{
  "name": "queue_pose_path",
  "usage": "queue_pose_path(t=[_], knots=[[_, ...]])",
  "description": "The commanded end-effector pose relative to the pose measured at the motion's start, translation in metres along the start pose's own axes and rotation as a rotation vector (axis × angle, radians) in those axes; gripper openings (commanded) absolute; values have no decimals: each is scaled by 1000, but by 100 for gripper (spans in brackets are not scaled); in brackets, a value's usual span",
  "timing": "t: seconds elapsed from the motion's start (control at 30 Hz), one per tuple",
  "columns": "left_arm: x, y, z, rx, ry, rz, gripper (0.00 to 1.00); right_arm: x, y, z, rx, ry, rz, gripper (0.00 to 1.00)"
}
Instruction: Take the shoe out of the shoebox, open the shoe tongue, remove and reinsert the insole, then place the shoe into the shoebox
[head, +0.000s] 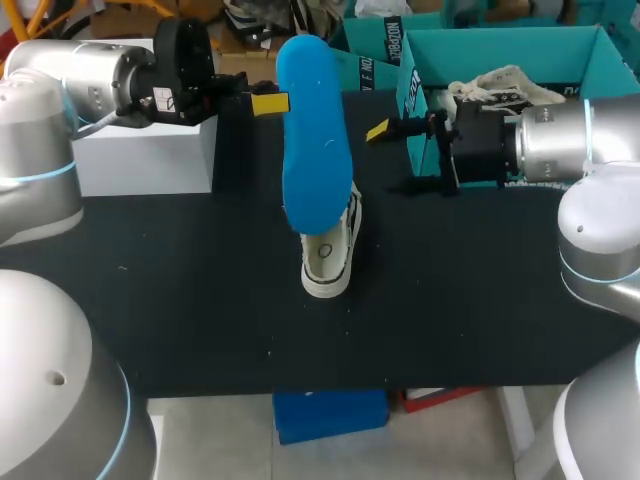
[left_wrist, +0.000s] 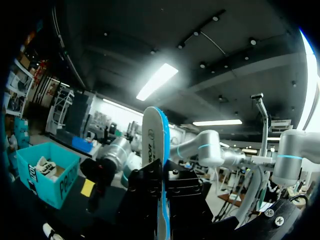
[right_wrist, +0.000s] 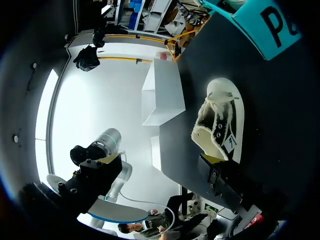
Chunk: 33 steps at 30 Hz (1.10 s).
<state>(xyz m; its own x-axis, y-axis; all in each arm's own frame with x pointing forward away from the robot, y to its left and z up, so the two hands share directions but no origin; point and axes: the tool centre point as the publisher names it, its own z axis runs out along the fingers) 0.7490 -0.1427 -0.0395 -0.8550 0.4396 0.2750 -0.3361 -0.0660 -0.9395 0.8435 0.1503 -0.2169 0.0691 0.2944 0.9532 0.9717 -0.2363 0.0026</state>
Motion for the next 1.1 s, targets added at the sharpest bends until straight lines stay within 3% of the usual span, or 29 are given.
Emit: queue_pose_path(t=[0.03, 0.43, 0.6, 0.77, 1.1], knots=[[1, 0, 1, -2, -6, 0, 0, -6, 2, 4, -13, 137, -4, 100], [1, 0, 1, -2, -6, 0, 0, -34, 3, -4, -70, 252, -89, 100], [1, 0, 1, -2, -6, 0, 0, -37, 6, -5, -37, 297, -92, 100], [1, 0, 1, -2, -6, 0, 0, -37, 8, -1, 79, 359, -88, 100], [1, 0, 1, -12, -7, 15, 0, -37, 8, -1, 79, 359, -88, 100]])
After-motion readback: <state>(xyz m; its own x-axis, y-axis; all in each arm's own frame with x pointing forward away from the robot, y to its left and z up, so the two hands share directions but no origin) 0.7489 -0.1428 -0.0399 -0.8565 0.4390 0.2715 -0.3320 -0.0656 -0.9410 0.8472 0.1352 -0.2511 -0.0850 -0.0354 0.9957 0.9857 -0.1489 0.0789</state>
